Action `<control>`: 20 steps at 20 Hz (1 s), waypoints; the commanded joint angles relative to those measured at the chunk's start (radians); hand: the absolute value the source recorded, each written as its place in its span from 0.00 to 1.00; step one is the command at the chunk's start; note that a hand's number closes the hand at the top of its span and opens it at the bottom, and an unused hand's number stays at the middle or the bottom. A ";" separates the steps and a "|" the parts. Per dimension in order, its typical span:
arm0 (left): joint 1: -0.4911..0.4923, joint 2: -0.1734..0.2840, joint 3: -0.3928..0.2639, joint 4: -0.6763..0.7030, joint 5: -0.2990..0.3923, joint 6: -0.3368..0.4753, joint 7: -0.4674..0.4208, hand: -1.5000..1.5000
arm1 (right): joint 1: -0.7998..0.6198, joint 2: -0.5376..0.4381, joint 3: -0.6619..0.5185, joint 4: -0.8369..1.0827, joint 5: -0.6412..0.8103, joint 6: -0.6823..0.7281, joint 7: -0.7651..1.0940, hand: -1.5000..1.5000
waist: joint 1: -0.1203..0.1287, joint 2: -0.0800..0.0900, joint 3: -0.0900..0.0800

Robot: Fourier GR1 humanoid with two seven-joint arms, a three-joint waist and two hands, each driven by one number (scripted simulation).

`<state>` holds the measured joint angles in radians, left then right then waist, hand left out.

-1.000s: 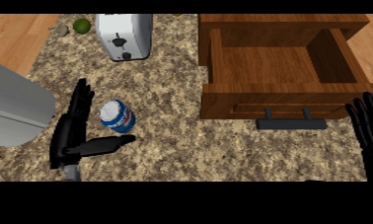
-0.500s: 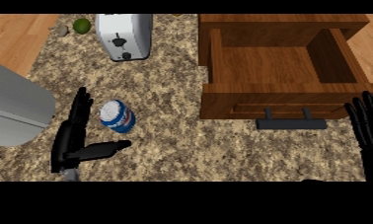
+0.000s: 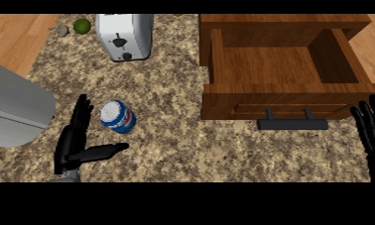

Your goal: Pick up the can, place it into the drawer and close the drawer

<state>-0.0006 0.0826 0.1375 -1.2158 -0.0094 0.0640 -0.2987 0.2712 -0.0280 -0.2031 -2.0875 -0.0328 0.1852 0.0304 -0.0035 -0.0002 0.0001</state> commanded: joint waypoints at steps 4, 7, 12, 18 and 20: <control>-0.051 0.034 0.039 0.133 0.036 -0.042 -0.049 0.00 | -0.036 -0.020 -0.049 -0.009 -0.036 0.012 0.041 0.00 | 0.000 0.000 0.000; -0.057 0.005 0.014 0.097 0.014 0.015 -0.025 0.00 | 0.037 -0.001 -0.052 -0.023 -0.045 0.042 -0.010 0.00 | 0.000 -0.001 0.000; -0.090 -0.009 0.012 0.205 0.003 0.026 -0.123 0.00 | 0.011 -0.008 -0.034 -0.107 -0.055 0.028 0.110 0.00 | -0.001 0.000 0.000; -0.157 -0.031 0.001 0.258 -0.001 0.077 -0.106 0.00 | 0.020 0.022 -0.016 -0.049 -0.019 0.042 0.022 0.00 | -0.001 0.000 0.000; -0.175 0.003 0.022 0.299 0.019 0.040 -0.127 0.00 | -0.025 -0.003 -0.046 -0.035 -0.018 0.019 0.062 0.00 | 0.000 0.000 0.000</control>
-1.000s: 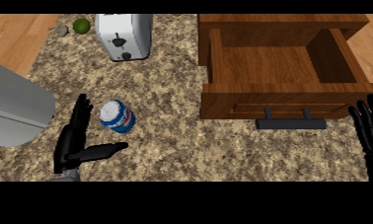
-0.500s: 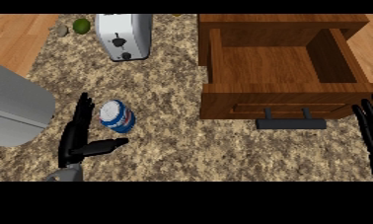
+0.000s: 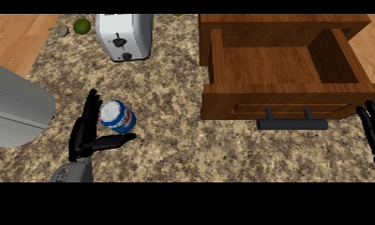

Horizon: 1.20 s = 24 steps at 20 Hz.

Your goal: Pick up the can, place it into the drawer and close the drawer

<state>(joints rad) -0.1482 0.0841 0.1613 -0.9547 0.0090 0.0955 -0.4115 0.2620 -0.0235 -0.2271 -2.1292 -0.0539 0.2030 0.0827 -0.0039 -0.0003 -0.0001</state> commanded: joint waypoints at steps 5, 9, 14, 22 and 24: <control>-0.075 0.000 0.007 0.073 0.020 0.007 -0.008 0.00 | -0.077 -0.064 -0.103 0.017 -0.089 0.018 0.050 0.00 | 0.000 0.000 0.000; -0.129 -0.026 -0.009 0.131 0.014 0.025 -0.013 0.00 | -0.037 -0.038 -0.071 -0.051 -0.069 0.016 0.095 0.00 | -0.001 0.000 0.000; -0.145 -0.018 0.002 0.231 0.021 -0.013 -0.122 0.00 | 0.036 0.022 0.038 -0.051 -0.001 -0.017 0.009 0.00 | -0.003 0.001 0.000; -0.197 -0.023 -0.010 0.172 0.057 -0.054 -0.051 1.00 | -0.021 -0.026 -0.079 -0.076 -0.111 0.021 0.111 0.00 | -0.002 0.000 0.000; -0.174 -0.028 -0.023 0.100 0.073 -0.070 -0.012 1.00 | -0.027 -0.008 -0.061 0.039 -0.049 0.036 -0.009 0.00 | 0.002 -0.001 0.000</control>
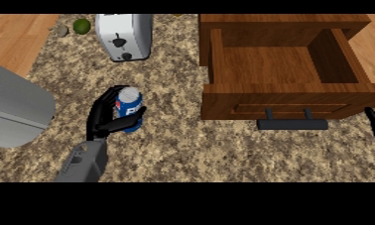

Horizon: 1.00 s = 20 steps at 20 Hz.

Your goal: Pick up the can, place it into the drawer and close the drawer

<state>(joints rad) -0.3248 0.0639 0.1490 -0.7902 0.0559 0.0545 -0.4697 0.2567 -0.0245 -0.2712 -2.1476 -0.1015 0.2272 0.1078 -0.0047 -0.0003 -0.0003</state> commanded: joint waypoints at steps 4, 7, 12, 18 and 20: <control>-0.037 -0.001 -0.013 -0.068 0.025 -0.012 0.070 1.00 | 0.037 0.011 0.006 -0.097 -0.010 0.008 0.044 0.00 | 0.000 -0.001 0.000; -0.049 0.003 -0.003 -0.095 0.041 -0.001 0.082 1.00 | 0.044 0.009 -0.037 0.031 -0.019 0.044 -0.074 0.00 | 0.001 -0.001 0.001; 0.104 0.043 0.012 -0.254 0.085 -0.041 0.088 1.00 | 0.082 0.024 -0.013 -0.070 -0.026 0.034 -0.032 0.00 | 0.003 -0.002 0.001; 0.043 0.057 -0.008 -0.344 0.101 -0.051 0.195 1.00 | 0.019 0.024 0.025 -0.026 0.013 -0.043 0.002 0.00 | 0.002 -0.001 0.000; -0.022 0.041 -0.031 -0.346 0.079 -0.017 0.231 1.00 | 0.098 0.024 -0.003 -0.059 -0.034 0.010 -0.057 0.00 | -0.004 -0.001 0.001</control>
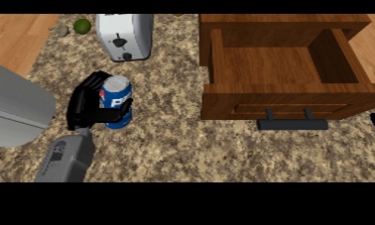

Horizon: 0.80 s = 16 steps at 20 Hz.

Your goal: Pick up the can, place it into the drawer and close the drawer

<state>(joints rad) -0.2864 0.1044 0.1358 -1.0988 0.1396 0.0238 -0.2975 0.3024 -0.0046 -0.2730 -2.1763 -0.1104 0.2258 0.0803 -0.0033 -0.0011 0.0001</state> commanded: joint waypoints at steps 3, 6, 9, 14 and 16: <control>0.013 -0.022 -0.093 -0.215 -0.037 0.034 0.156 1.00 | -0.027 0.004 0.088 -0.035 0.054 -0.077 0.047 0.00 | 0.005 -0.001 0.000; -0.044 -0.051 -0.125 -0.261 -0.076 0.089 0.187 1.00 | -0.021 -0.015 -0.020 0.064 -0.015 0.001 -0.057 0.00 | 0.000 -0.001 0.001; -0.102 -0.022 -0.131 -0.292 -0.090 0.087 0.274 1.00 | 0.003 -0.009 0.015 -0.080 0.000 -0.035 0.070 0.00 | -0.002 0.000 0.000; -0.203 -0.090 -0.204 -0.361 -0.118 0.158 0.436 1.00 | 0.000 -0.035 -0.020 -0.073 -0.050 -0.002 0.073 0.00 | -0.004 0.000 0.000; -0.242 -0.103 -0.269 -0.394 -0.151 0.220 0.505 1.00 | 0.020 -0.020 -0.013 -0.011 -0.016 0.016 -0.001 0.00 | -0.003 -0.001 0.000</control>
<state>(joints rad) -0.4603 0.0211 -0.0708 -1.4451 0.0174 0.1899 0.1050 0.3202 -0.0207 -0.2775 -2.2146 -0.1286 0.2234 0.0975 -0.0072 -0.0019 0.0003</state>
